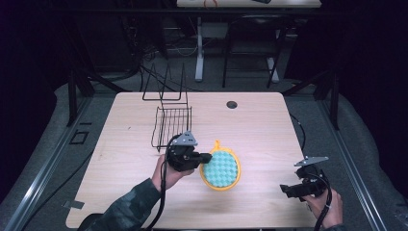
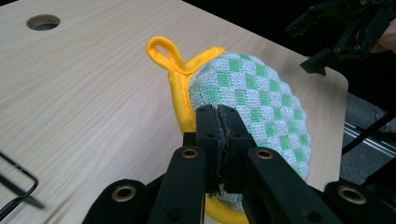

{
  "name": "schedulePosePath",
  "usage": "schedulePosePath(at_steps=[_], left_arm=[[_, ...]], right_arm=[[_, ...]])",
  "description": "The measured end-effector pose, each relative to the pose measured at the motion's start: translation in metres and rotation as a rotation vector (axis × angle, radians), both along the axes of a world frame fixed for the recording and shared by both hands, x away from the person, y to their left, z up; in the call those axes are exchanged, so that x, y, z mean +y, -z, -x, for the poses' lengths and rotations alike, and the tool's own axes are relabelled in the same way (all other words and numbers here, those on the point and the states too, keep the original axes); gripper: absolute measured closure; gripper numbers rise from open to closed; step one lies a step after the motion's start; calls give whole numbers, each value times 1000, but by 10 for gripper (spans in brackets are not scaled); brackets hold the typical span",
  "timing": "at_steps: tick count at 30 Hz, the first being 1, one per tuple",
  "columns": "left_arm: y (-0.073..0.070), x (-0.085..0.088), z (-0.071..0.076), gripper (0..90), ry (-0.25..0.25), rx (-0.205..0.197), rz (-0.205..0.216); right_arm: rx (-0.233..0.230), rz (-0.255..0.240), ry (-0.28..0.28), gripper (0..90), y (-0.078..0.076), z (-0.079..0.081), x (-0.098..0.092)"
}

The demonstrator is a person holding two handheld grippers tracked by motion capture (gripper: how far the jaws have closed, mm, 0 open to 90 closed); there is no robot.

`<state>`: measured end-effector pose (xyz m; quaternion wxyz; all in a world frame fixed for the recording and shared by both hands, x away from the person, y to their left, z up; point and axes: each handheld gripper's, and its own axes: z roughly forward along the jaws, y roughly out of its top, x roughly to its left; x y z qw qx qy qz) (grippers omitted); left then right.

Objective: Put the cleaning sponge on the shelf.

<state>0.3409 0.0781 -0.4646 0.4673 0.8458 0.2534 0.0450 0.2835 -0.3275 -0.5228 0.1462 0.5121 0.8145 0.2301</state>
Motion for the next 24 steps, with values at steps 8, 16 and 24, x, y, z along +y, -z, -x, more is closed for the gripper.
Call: schedulePosePath(at_steps=[8,16,24], left_arm=[[-5,24,1,887,-53,-17,16],[-6,47,-2,887,-107,-23,25],[-10,67,-3,887,-157,-36,49]], right_arm=[[2,8,-1,42,0,0,0],[6,11,-1,42,0,0,0],[1,9,0,42,0,0,1]])
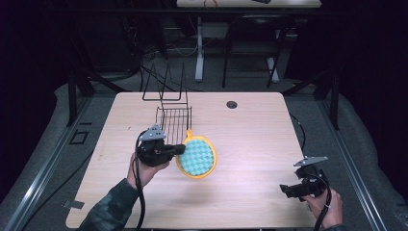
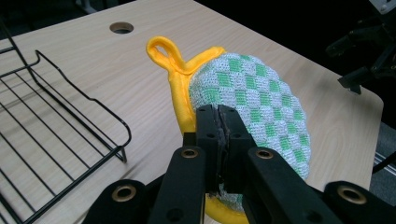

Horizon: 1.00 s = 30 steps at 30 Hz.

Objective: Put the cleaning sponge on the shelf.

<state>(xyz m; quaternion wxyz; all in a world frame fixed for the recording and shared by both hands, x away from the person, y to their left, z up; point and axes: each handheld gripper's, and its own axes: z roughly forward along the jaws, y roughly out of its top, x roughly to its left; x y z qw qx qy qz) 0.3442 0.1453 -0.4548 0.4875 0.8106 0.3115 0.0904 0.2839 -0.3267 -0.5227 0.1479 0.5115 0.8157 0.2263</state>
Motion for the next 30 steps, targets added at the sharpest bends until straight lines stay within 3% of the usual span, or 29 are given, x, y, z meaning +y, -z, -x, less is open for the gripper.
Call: schedulePosePath(at_steps=[16,30], left_arm=[[-7,26,-3,887,-66,-25,22],[-4,41,-14,887,-127,-39,11]], right_arm=[[-5,3,-3,42,-1,0,1],[-4,5,-5,42,0,-1,1]])
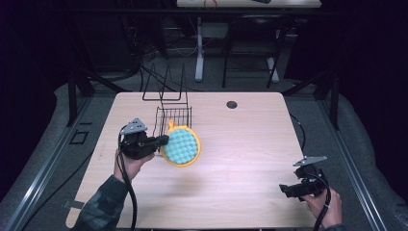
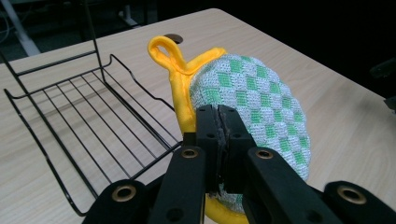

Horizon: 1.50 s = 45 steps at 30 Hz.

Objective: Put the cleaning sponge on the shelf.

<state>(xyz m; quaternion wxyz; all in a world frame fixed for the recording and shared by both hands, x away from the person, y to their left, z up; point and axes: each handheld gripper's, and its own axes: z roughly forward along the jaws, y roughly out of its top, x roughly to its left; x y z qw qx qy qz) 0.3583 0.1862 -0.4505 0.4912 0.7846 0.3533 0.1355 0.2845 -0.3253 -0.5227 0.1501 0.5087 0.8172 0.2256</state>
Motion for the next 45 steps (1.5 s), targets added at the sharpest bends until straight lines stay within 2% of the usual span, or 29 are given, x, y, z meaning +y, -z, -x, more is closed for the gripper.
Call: schedulePosePath(at_steps=[14,16,31,45], left_arm=[[2,10,-11,887,-56,-7,-4],[2,12,-13,887,-57,-13,-17],[10,23,-30,887,-111,-8,-5],[16,31,-44,887,-152,-20,5]], right_arm=[[6,4,-3,42,-1,0,0],[2,-2,-5,42,0,0,1],[0,-1,-2,42,0,-1,1],[-2,2,-6,42,-1,0,2]])
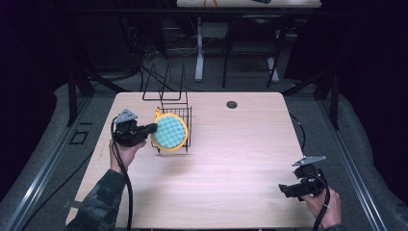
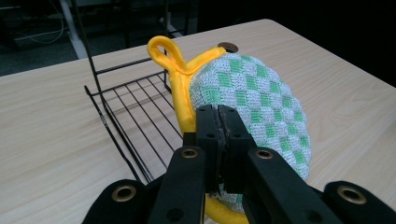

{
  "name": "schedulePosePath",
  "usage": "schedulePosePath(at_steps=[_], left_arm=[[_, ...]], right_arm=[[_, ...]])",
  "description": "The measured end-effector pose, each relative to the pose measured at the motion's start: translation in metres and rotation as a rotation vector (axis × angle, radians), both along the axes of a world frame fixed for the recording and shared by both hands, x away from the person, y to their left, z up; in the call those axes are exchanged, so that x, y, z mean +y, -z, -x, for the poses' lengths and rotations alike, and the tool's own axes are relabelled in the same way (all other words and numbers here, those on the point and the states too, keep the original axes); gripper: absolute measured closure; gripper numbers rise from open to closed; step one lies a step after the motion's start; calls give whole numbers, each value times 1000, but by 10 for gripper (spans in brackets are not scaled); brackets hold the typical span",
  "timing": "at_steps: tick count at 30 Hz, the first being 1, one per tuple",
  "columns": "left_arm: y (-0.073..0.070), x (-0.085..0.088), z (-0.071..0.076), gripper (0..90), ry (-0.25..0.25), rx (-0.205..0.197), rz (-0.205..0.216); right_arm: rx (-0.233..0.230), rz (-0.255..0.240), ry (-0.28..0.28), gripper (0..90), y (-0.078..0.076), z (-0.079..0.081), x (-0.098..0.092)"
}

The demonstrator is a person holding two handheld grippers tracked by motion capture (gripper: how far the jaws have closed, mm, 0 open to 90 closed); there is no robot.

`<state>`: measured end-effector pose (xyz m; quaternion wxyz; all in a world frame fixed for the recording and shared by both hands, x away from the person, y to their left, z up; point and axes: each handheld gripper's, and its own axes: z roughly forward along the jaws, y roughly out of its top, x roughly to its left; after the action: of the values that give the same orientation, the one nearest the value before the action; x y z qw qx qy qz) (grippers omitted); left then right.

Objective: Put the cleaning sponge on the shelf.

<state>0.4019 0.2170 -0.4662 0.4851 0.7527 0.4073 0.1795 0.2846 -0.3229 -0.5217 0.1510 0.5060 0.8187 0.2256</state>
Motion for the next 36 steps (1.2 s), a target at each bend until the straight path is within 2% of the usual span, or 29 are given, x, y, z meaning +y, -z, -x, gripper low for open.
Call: schedulePosePath(at_steps=[7,12,19,36], left_arm=[[5,4,-9,887,-25,3,9],[7,4,-14,887,-27,13,-4],[10,3,-20,887,-36,5,2],[18,-1,-41,887,-53,30,5]], right_arm=[[8,3,-1,42,0,-1,0],[-1,-3,0,42,0,-1,0],[0,1,1,42,0,-1,0],[-5,1,-3,42,0,-2,1]])
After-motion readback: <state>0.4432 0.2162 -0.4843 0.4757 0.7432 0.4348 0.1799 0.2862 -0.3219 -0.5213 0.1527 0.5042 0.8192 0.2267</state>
